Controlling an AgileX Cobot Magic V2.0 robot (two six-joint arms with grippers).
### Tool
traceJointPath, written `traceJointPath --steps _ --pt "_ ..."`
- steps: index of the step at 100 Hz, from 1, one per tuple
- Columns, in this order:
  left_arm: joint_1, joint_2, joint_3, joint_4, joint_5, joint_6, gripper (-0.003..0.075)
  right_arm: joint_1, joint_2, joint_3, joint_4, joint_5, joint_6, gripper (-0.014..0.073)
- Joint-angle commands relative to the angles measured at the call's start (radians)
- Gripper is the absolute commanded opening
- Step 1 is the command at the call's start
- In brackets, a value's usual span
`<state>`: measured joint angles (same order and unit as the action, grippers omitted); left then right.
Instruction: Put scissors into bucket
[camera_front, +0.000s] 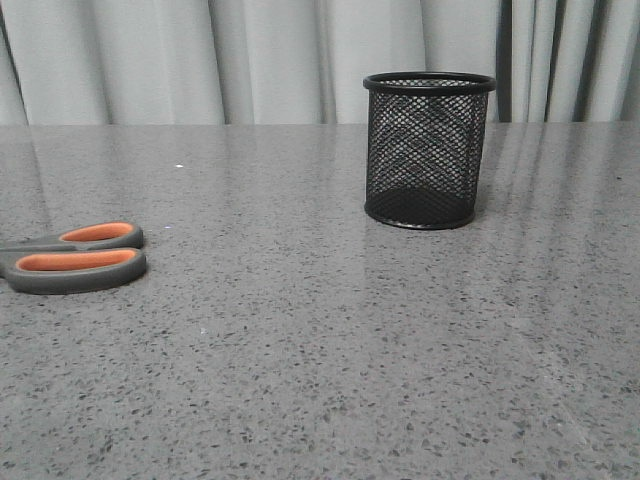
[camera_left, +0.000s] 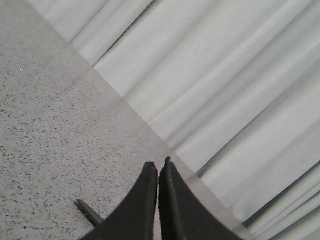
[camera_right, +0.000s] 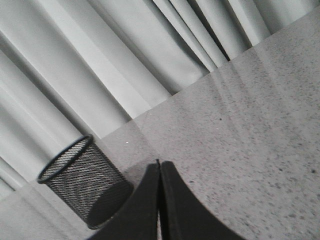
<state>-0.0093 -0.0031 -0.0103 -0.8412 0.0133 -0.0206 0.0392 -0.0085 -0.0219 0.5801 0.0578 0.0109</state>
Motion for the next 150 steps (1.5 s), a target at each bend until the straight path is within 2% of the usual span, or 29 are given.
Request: traceJointPath --steps 1,13,27,44,53,71,92,104,123,128,140,150 --pt "-0.001 -0.025 -0.063 -0.013 -0.019 0.001 -0.0021 -0.008 -0.018 -0.091 0.007 -0.043 -0.003 -0.0061" --pt "-0.001 0.002 -0.207 0.154 0.118 0.021 -0.0021 -0.008 0.037 -0.213 -0.059 0.072 -0.020 -0.0060" --pt "-0.001 0.121 -0.414 0.321 0.317 0.090 -0.0021 -0.008 0.190 -0.393 -0.191 0.249 -0.027 -0.0060" --pt "-0.001 0.343 -0.648 0.343 0.559 0.254 -0.0021 -0.008 0.425 -0.624 -0.254 0.471 -0.034 -0.0060" --pt "-0.001 0.429 -0.737 0.343 0.662 0.320 -0.0021 -0.001 0.507 -0.703 -0.254 0.529 -0.043 -0.0064" --pt "-0.001 0.549 -0.816 0.343 0.755 0.350 -0.0020 0.049 0.575 -0.769 -0.254 0.552 -0.089 -0.0064" --pt "-0.022 0.614 -0.833 0.341 0.765 0.434 -0.0018 0.064 0.602 -0.778 -0.254 0.590 -0.106 -0.0057" --pt "-0.057 0.636 -0.833 0.339 0.767 0.478 0.0026 0.064 0.602 -0.780 -0.254 0.606 -0.120 0.0024" --pt "-0.093 0.664 -0.835 0.331 0.772 0.498 0.0206 0.064 0.603 -0.780 -0.254 0.614 -0.120 0.0319" --pt "-0.099 0.668 -0.835 0.327 0.783 0.500 0.0243 0.064 0.603 -0.780 -0.254 0.614 -0.120 0.0370" --pt "-0.100 0.689 -0.835 0.281 0.827 0.556 0.0306 0.064 0.603 -0.780 -0.254 0.610 -0.120 0.0385" --pt "-0.100 0.709 -0.840 0.246 0.840 0.582 0.0321 0.064 0.603 -0.780 -0.254 0.606 -0.120 0.0385"
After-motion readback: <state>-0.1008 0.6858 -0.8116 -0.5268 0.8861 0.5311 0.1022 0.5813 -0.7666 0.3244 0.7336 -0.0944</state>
